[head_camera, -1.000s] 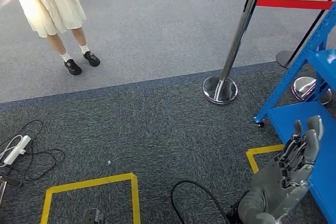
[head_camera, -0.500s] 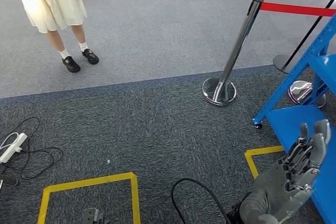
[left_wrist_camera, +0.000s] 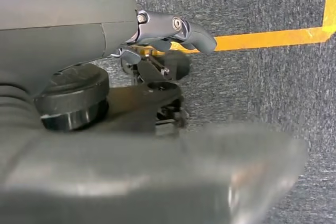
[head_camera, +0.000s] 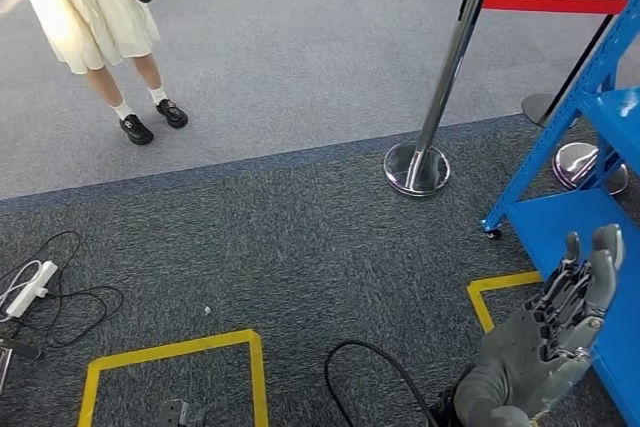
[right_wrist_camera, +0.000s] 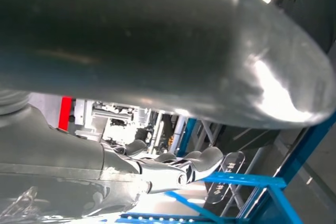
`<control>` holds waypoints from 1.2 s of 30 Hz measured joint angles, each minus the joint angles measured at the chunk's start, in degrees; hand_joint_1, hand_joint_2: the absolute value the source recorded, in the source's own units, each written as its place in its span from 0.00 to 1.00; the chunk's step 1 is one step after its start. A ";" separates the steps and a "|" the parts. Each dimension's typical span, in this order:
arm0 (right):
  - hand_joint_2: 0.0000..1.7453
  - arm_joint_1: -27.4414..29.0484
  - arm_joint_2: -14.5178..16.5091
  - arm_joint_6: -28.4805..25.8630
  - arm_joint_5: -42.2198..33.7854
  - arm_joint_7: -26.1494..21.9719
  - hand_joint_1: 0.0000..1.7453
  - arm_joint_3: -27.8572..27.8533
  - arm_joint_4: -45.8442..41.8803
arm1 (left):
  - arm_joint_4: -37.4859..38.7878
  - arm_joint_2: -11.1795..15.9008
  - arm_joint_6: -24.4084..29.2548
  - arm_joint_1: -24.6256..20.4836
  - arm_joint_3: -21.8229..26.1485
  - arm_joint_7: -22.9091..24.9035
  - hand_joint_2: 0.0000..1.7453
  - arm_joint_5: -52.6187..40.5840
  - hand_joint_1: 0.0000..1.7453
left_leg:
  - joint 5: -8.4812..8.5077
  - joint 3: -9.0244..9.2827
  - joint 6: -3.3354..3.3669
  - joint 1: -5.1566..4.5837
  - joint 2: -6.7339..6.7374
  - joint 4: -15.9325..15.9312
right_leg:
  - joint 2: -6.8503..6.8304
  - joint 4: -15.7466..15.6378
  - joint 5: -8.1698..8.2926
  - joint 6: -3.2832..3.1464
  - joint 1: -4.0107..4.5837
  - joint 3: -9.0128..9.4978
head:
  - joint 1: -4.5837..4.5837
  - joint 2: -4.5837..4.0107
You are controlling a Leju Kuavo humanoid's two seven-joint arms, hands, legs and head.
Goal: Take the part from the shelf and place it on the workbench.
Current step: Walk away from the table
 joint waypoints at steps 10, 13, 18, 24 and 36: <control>0.00 -0.01 -0.05 0.02 -0.13 0.20 0.00 0.00 0.02 | 0.00 -0.07 0.42 -0.20 0.02 0.23 0.00 -0.17 0.00 | 2.42 4.80 1.08 -0.25 -0.16 -6.74 | 0.20 0.02 1.98 0.98 0.39 -2.23 | 0.07 0.00; 0.00 -0.01 -0.11 0.02 0.00 0.20 0.00 -0.01 0.02 | 0.00 -0.08 0.45 -0.05 0.03 0.17 0.00 -0.18 0.00 | 3.30 4.61 2.34 -0.25 -0.08 -6.89 | 0.13 0.56 1.69 1.88 0.14 -2.63 | 0.15 0.00; 0.00 0.05 -0.24 -0.01 0.19 0.19 0.00 -0.02 0.10 | 0.00 -0.09 0.23 0.05 0.03 -0.44 0.00 -0.48 0.00 | 4.10 3.93 3.15 -0.17 0.18 -6.93 | 0.00 15.90 -6.58 2.69 0.06 -8.62 | 0.53 0.00; 0.00 0.05 -0.30 -0.01 0.24 0.16 0.00 0.03 0.30 | 0.00 -0.05 0.10 0.06 0.02 -0.73 0.00 -0.68 0.00 | 4.27 3.89 2.27 -0.43 0.09 -6.79 | -0.16 0.59 -1.00 1.85 0.17 1.02 | 0.49 0.00; 0.00 0.16 -0.29 0.01 0.63 -0.50 0.00 0.02 0.44 | 0.00 -0.03 -2.47 0.20 -0.21 -6.20 0.00 -1.63 0.00 | 0.08 -2.32 0.08 -0.14 0.04 5.48 | 0.03 -0.57 -0.18 -0.33 0.15 0.56 | -0.02 0.00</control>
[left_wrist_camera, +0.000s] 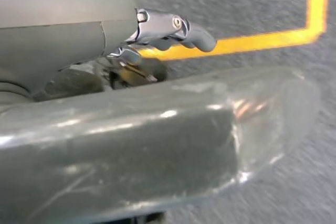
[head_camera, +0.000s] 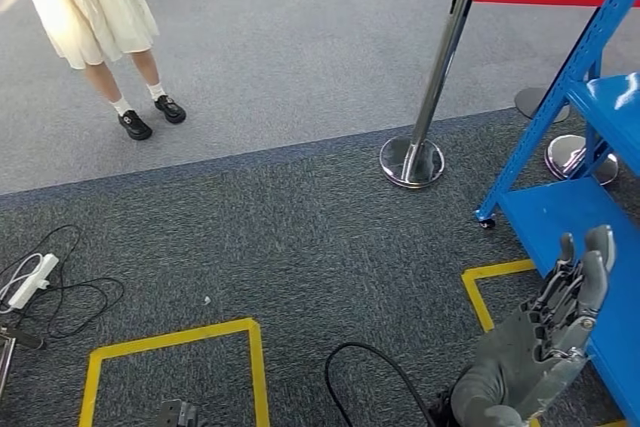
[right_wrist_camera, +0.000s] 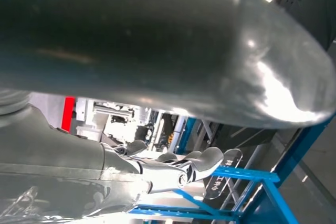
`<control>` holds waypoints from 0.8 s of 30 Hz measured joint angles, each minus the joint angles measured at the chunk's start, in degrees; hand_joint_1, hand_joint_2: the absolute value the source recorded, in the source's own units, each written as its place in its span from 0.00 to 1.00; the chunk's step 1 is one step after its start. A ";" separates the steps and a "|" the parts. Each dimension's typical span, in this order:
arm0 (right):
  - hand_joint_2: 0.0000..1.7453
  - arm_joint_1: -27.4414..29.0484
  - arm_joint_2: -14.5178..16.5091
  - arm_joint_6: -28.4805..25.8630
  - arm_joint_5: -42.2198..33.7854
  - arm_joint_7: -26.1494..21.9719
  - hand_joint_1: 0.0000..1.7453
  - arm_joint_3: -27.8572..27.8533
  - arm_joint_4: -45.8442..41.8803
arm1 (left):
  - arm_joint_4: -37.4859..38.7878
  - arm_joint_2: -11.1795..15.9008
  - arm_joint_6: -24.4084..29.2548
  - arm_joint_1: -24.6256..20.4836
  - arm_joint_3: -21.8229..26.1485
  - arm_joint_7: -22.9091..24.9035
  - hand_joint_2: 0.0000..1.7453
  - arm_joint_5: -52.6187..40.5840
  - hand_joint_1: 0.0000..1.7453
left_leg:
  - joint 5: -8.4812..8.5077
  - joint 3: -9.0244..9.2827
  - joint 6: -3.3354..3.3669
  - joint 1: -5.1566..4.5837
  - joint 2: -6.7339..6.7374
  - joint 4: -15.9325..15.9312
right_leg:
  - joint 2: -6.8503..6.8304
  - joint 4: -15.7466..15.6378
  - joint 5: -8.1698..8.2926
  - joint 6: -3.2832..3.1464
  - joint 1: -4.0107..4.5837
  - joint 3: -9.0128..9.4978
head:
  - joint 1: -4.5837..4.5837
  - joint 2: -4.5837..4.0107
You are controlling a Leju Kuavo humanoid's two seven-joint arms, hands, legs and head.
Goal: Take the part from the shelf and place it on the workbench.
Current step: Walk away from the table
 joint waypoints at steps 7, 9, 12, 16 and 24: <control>0.00 -0.03 -0.02 -0.01 -0.39 -0.40 0.00 -0.08 0.08 | 0.00 0.31 -9.20 0.39 0.13 -1.53 0.00 1.92 0.00 | 2.59 7.21 2.48 0.07 -0.22 -13.37 | 0.11 0.63 -0.77 1.95 0.17 0.73 | 0.03 0.01; 0.00 -0.03 -0.02 -0.02 -0.41 -0.43 0.00 -0.10 0.09 | 0.00 0.37 -9.53 0.62 0.20 -1.53 0.00 2.15 0.00 | 2.22 8.55 3.17 0.03 -0.18 -13.35 | 0.01 4.28 -2.45 2.42 0.04 -1.04 | 0.17 0.01; 0.00 -0.02 -0.02 -0.02 -0.42 -0.44 0.00 -0.10 0.11 | 0.00 0.44 -9.65 0.73 0.23 -1.51 0.00 2.18 0.00 | 0.74 10.44 3.41 -0.01 -0.13 -13.34 | -0.03 15.09 -6.41 2.83 0.03 -8.20 | 0.35 0.00; 0.00 0.00 -0.02 -0.01 -0.42 -0.44 0.00 -0.10 0.12 | 0.00 0.47 -9.58 0.98 0.26 -1.37 0.00 2.21 0.00 | -2.22 14.24 3.05 0.08 -0.38 -13.39 | -0.12 10.12 -3.86 2.65 0.02 -9.84 | 0.48 0.00; 0.00 0.28 -0.08 -0.02 -0.34 -0.49 0.00 -0.03 0.24 | 0.00 0.39 -9.32 0.57 0.28 -1.29 0.00 2.33 0.00 | -0.93 12.26 0.50 -0.06 -0.35 -5.78 | -0.14 0.45 3.90 -0.07 0.16 -5.47 | 0.07 0.01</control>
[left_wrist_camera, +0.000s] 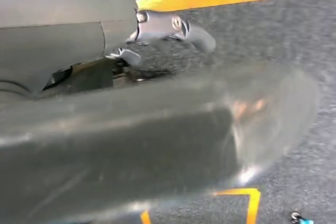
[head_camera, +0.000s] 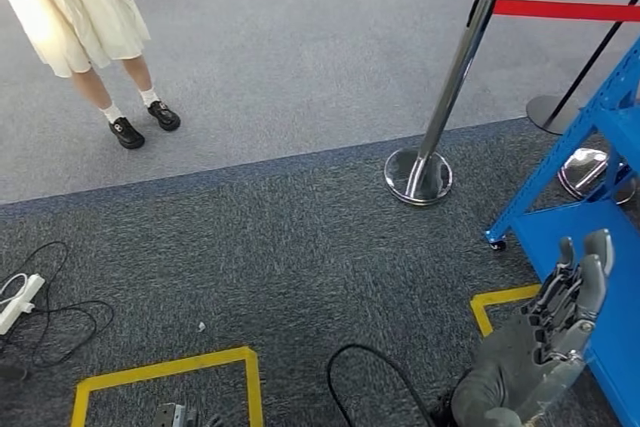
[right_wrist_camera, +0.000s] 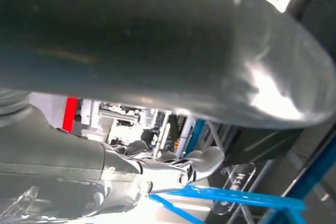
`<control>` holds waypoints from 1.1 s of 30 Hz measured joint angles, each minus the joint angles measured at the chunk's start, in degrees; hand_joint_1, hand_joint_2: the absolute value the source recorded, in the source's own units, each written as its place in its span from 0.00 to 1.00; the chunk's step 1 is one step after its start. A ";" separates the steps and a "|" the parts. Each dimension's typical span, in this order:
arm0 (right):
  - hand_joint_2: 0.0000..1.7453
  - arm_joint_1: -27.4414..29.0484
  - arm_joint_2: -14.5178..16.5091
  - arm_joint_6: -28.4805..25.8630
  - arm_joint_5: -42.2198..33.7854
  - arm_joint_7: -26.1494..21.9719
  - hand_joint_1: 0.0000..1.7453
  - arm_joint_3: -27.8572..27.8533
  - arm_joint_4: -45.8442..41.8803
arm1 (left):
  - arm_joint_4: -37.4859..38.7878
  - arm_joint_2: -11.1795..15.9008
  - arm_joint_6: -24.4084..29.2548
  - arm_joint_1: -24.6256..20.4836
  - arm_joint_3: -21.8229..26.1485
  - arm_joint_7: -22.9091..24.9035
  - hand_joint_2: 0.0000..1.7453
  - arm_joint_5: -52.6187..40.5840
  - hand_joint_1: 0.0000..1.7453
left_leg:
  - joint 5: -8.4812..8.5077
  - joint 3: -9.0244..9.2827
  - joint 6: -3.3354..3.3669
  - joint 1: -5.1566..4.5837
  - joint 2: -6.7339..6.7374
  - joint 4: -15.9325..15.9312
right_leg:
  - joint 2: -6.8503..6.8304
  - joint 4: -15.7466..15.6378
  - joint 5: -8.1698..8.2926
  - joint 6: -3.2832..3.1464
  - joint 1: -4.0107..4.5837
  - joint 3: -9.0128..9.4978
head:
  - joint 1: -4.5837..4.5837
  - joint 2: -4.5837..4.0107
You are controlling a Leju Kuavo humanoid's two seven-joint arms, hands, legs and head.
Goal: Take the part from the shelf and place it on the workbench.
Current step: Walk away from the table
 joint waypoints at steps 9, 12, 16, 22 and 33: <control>0.00 -0.05 0.00 0.02 0.10 0.06 0.00 0.01 0.08 | 0.01 0.09 2.91 0.23 0.03 0.85 0.00 -0.05 0.00 | 3.68 -13.93 -0.26 0.24 0.22 -1.29 | 0.81 -0.15 -6.75 0.38 0.05 8.60 | -0.29 -0.01; 0.00 0.03 -0.03 0.02 0.34 0.11 0.00 -0.02 0.12 | 0.01 -0.08 4.55 0.08 0.04 1.25 0.00 -0.17 0.00 | 8.87 -13.84 0.31 0.28 0.40 -4.96 | 0.98 0.26 -9.13 1.13 0.35 9.14 | -0.42 -0.01; 0.00 0.08 -0.04 0.00 0.44 0.11 0.00 -0.05 0.12 | 0.00 -0.14 5.13 -0.13 0.05 1.37 0.00 -0.21 0.00 | 9.48 -12.92 1.73 0.42 0.35 -4.92 | 0.45 5.37 -13.26 2.06 0.26 7.72 | 0.07 -0.01; 0.00 0.10 -0.07 0.00 0.48 0.11 0.00 -0.08 0.13 | 0.00 -0.14 5.56 -0.13 0.07 1.62 0.00 -0.25 0.00 | 7.84 -11.19 2.41 -0.04 0.06 -4.87 | 0.21 10.92 -11.92 1.80 0.34 2.25 | 0.39 0.01; 0.00 0.13 -0.07 0.00 2.77 1.30 0.00 -0.07 0.14 | 0.00 -0.16 5.66 -0.23 0.07 1.64 0.00 -0.34 0.00 | 0.54 -15.46 -0.16 -0.14 -0.12 6.33 | 0.16 -0.04 -5.47 -0.12 0.19 6.23 | 0.03 -0.01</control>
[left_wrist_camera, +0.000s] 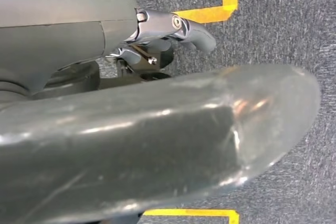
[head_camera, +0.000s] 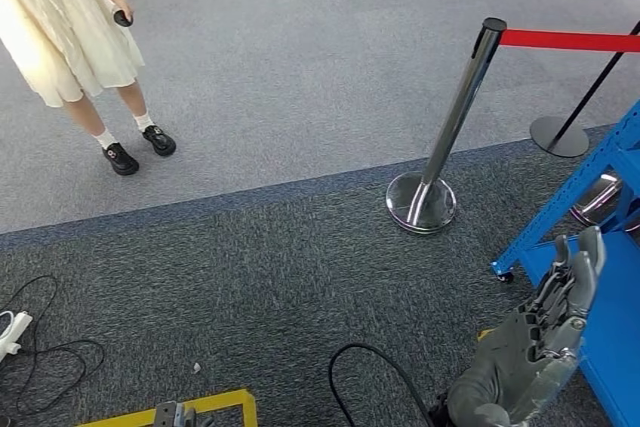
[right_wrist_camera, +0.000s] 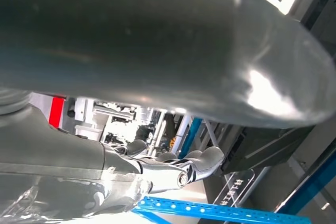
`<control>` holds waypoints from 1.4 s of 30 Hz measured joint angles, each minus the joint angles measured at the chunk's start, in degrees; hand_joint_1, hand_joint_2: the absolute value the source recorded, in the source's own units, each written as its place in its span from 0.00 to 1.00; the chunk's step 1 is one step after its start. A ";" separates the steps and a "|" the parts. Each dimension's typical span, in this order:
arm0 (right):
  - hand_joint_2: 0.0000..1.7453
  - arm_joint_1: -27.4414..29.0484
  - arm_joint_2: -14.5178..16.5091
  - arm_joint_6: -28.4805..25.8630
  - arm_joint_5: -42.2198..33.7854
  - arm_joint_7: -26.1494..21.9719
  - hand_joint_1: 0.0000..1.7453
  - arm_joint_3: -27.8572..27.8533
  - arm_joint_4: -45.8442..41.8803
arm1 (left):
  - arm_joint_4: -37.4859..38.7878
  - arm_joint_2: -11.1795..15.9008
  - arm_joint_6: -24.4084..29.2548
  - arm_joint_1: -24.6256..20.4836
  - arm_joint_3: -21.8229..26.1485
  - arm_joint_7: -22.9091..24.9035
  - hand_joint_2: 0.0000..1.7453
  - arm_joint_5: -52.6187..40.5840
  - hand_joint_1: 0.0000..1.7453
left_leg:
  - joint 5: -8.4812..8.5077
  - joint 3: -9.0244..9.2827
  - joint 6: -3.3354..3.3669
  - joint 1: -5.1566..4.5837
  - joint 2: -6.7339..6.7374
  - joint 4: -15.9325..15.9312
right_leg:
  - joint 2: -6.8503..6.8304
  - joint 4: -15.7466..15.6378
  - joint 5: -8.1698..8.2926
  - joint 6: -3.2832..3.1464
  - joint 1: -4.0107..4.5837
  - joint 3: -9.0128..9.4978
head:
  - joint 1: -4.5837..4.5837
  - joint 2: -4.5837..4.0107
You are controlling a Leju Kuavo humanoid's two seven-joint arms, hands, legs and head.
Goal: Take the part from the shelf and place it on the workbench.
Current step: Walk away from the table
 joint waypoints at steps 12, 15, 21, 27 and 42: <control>0.00 -0.79 -1.66 0.00 -5.95 1.58 0.00 2.31 0.16 | 0.00 -0.07 -0.09 -0.14 0.04 -0.03 0.00 -0.01 0.00 | 5.41 6.73 1.47 0.67 -0.23 -11.74 | 0.19 1.28 -1.28 2.23 -0.11 -0.55 | 0.09 -0.01; 0.00 -0.98 -2.15 0.00 -6.08 1.65 0.00 2.90 0.16 | 0.00 -0.03 -0.13 -0.14 0.07 -0.04 0.00 -0.02 0.00 | 5.45 6.82 2.19 0.67 -0.13 -11.81 | -0.03 10.76 -6.44 2.86 -0.21 -4.84 | 0.40 0.01; 0.00 -1.01 -2.62 0.00 -4.58 1.78 0.00 3.30 0.17 | 0.00 0.04 -0.28 -0.05 0.09 -0.04 0.00 -0.20 0.00 | 5.31 7.08 1.99 0.46 -0.18 -11.72 | -0.09 6.08 -2.30 2.70 -0.33 -2.62 | 0.44 -0.01; 0.00 -0.81 -2.23 0.00 -2.14 1.46 0.00 2.81 0.29 | 0.00 0.10 -0.49 -0.13 0.08 -0.09 0.00 -0.51 0.00 | 4.91 6.76 0.22 0.39 -0.19 -11.26 | 0.31 0.39 -0.15 0.97 -0.21 -0.07 | 0.24 -0.01; 0.00 -0.75 -2.08 0.00 -0.93 1.50 0.00 2.41 0.46 | 0.00 -0.05 -0.42 -0.21 0.11 -0.43 0.00 -0.51 0.00 | 4.92 7.97 1.31 0.69 -1.69 -12.38 | 4.25 0.66 0.36 2.02 -0.30 -1.53 | 0.00 0.00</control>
